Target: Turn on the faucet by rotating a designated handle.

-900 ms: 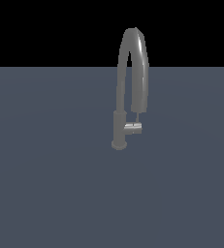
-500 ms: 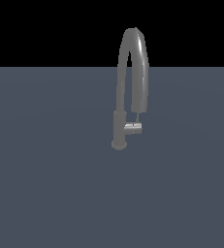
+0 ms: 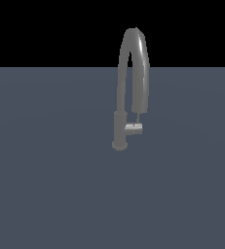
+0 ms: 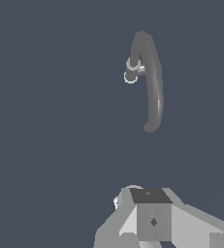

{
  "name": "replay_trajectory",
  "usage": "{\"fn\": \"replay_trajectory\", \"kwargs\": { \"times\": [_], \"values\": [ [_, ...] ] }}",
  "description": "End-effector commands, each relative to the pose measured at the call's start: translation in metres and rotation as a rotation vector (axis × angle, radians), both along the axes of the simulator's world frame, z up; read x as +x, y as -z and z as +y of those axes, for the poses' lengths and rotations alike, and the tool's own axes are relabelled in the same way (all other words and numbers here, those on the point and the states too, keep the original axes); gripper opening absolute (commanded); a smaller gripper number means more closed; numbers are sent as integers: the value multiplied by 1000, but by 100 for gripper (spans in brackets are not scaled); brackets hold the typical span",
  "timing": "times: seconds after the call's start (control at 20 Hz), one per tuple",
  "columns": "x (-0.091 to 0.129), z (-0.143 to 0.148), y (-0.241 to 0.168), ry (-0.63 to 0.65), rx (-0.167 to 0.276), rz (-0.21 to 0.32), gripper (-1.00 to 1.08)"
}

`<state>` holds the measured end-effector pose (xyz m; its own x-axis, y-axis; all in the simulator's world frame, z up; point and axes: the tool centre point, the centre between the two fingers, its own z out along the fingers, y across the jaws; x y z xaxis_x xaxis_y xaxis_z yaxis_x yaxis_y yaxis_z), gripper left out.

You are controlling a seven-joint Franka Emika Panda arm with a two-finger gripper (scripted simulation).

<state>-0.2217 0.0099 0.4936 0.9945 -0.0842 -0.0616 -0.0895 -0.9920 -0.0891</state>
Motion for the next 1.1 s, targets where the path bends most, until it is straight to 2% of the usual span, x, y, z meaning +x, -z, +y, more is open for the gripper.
{"fn": "replay_trajectory", "kwargs": {
  "times": [0.0,1.05],
  "values": [
    [12,-2,2,25,24,28,-100],
    [127,-32,50,292,295,327,-100]
  ]
}}
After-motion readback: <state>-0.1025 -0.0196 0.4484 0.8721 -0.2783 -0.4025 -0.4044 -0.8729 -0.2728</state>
